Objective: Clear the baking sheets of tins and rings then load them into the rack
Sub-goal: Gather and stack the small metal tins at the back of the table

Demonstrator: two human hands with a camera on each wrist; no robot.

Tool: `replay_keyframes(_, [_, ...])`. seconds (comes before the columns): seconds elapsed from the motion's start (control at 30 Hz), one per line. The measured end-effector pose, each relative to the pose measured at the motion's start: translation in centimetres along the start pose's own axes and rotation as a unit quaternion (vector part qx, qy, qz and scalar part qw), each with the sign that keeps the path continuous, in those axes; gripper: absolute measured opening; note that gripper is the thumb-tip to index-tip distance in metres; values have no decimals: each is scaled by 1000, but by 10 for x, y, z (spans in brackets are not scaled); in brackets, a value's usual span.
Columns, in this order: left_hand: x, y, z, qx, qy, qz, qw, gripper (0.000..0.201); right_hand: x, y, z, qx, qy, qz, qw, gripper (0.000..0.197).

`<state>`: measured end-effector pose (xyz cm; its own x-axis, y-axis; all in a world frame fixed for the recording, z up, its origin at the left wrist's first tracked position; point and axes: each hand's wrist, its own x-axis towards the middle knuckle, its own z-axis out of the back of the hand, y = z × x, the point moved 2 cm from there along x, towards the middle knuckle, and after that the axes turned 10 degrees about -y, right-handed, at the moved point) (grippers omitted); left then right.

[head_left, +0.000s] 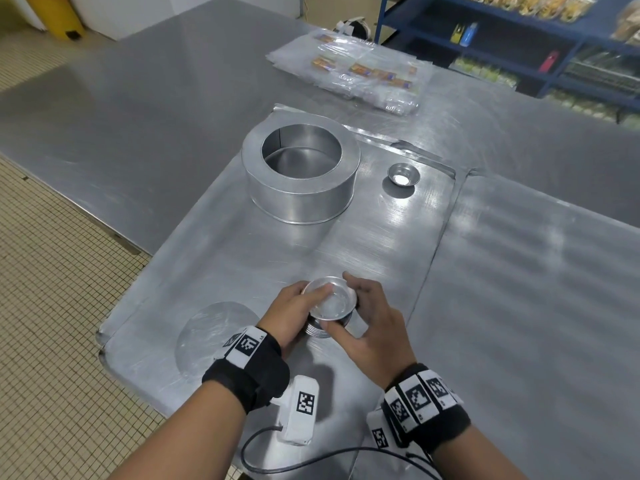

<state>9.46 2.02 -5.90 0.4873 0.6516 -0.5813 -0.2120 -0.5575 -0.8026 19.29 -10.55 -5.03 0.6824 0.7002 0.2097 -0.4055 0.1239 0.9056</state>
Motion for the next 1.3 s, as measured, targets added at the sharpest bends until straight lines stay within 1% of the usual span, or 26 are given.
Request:
replay_keyframes(0.17, [7, 9, 5, 5, -12, -8, 1000, 42, 3, 1, -3, 15, 59, -18, 998, 70])
replay_keyframes(0.3, [11, 10, 7, 30, -19, -22, 999, 25, 11, -5, 1, -9, 100, 4, 995, 74])
replay_keyframes(0.5, [16, 10, 5, 36, -46, -17, 998, 23, 26, -7, 9, 6, 154, 4, 988, 74])
replay_keyframes(0.57, [17, 8, 3, 29, -53, -12, 998, 24, 34, -11, 13, 26, 185, -15, 982, 75])
replay_keyframes(0.67, [20, 5, 0, 24, -67, -3, 997, 33, 53, -26, 21, 43, 242, -87, 965, 78])
replay_keyframes(0.73, [22, 4, -2, 20, -76, 4, 997, 35, 70, -41, 23, 11, 263, -108, 959, 71])
replay_keyframes(0.8, [23, 3, -4, 20, -78, 10, 997, 34, 90, -56, 22, -69, 252, -84, 962, 55])
replay_keyframes(0.87, [26, 1, -5, 23, -76, 12, 997, 32, 113, -65, 22, -153, 210, -43, 965, 38])
replay_keyframes(0.9, [27, 1, -6, 24, -76, 14, 997, 32, 126, -67, 23, -185, 191, -36, 963, 32])
replay_keyframes(1.0, [30, -2, -8, 19, -80, 20, 996, 31, 166, -74, 28, -247, 151, -60, 955, 26])
replay_keyframes(1.07, [34, -3, -9, 14, -82, 21, 996, 32, 193, -83, 33, -265, 107, -71, 956, 26])
replay_keyframes(1.13, [37, -4, -9, 12, -81, 22, 996, 33, 219, -89, 37, -314, 73, -61, 945, 31])
replay_keyframes(1.23, [41, -5, -9, 10, -78, 18, 997, 28, 259, -95, 42, -407, 37, -55, 911, 46])
replay_keyframes(1.3, [45, -5, -9, 8, -79, 14, 997, 29, 282, -100, 45, -483, 40, -68, 872, 59])
